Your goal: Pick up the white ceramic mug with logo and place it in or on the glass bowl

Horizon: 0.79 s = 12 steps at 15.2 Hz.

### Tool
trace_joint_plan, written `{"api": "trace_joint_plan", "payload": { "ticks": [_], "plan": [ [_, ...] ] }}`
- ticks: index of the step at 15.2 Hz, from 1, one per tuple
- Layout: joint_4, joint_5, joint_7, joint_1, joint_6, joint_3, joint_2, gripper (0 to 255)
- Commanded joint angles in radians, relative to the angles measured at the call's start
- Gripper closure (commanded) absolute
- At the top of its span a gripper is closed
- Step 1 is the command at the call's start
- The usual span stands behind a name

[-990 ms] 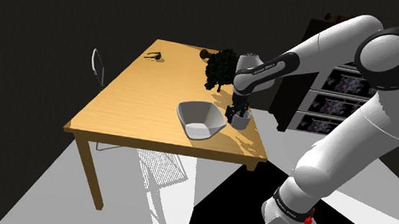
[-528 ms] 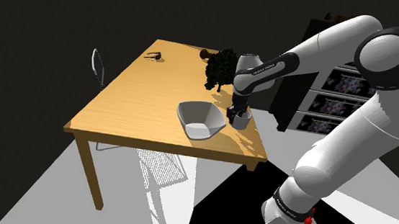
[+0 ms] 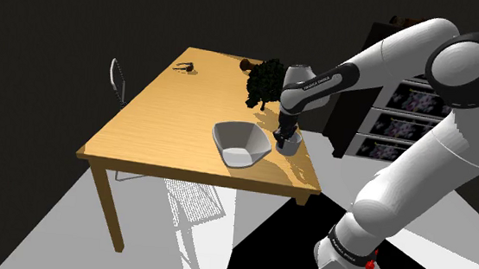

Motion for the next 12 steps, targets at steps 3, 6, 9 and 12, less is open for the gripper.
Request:
{"api": "trace_joint_plan", "payload": {
  "ticks": [3,6,9,12],
  "plan": [
    [0.011,-0.002,0.001,0.0,-0.03,0.002,-0.02,255],
    [0.03,-0.004,0.002,-0.001,-0.076,0.006,-0.047,255],
    [0.05,-0.006,0.002,-0.001,-0.121,0.01,-0.072,255],
    [0.073,-0.006,0.002,-0.001,-0.166,0.014,-0.094,255]
  ]
}}
